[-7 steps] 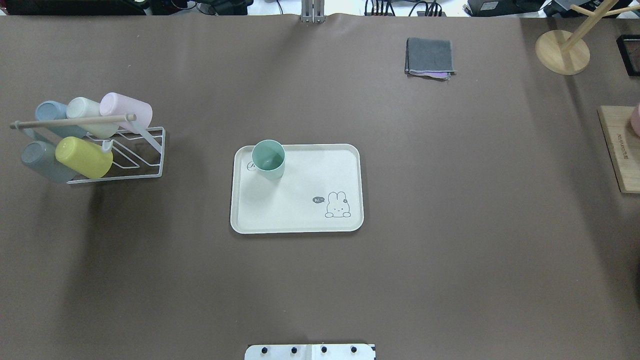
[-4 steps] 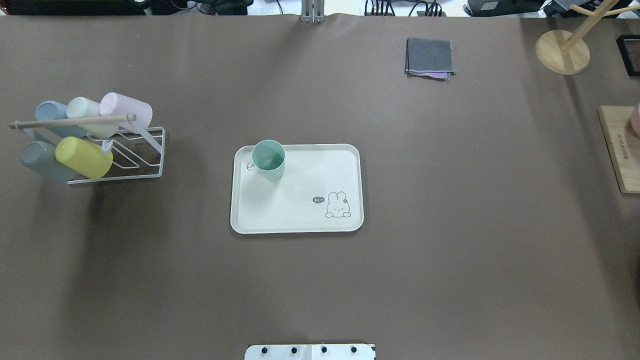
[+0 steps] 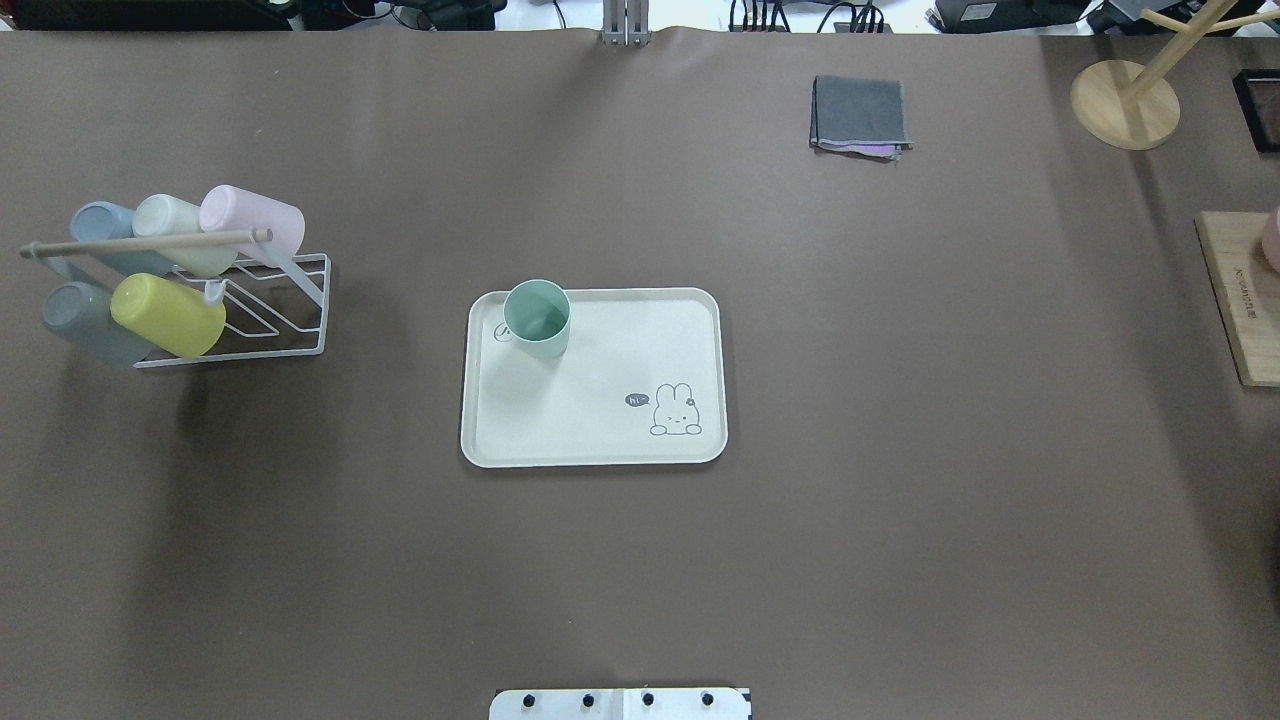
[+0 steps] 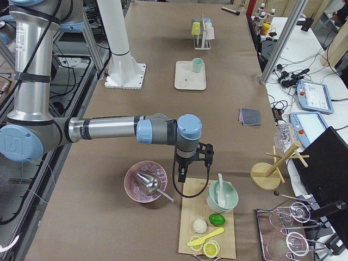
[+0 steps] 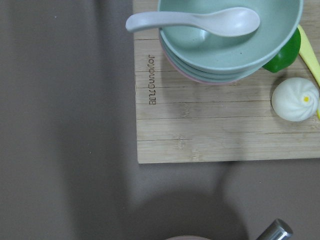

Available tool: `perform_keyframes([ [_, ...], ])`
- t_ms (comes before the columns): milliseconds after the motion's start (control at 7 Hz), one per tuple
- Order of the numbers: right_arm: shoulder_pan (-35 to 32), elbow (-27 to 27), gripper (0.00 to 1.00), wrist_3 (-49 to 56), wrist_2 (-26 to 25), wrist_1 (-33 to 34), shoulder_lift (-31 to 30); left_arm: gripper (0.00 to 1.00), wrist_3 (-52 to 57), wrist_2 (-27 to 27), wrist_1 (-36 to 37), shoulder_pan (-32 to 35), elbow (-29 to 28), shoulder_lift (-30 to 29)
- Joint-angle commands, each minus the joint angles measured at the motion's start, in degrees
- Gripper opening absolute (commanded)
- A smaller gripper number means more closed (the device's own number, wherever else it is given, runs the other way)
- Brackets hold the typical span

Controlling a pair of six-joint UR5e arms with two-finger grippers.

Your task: Pick up and place green cup on tray

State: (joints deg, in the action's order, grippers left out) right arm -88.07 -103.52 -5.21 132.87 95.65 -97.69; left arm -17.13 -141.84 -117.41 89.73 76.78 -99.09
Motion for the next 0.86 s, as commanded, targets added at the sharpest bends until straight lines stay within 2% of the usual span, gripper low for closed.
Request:
perform_keyframes([
  [0, 0.0, 0.0, 1.0, 0.0, -0.1, 0.0, -0.2, 0.98, 2.6, 0.1, 6.5, 0.0, 0.0, -0.1],
  [429, 0.0, 0.0, 1.0, 0.0, -0.2, 0.0, 0.0, 0.98, 3.0, -0.2, 21.3, 0.0, 0.3, -1.5],
  [714, 0.0, 0.1, 1.0, 0.0, -0.3, 0.1, 0.0, 0.98, 2.9, 0.1, 25.1, -0.3, 0.3, -1.9],
])
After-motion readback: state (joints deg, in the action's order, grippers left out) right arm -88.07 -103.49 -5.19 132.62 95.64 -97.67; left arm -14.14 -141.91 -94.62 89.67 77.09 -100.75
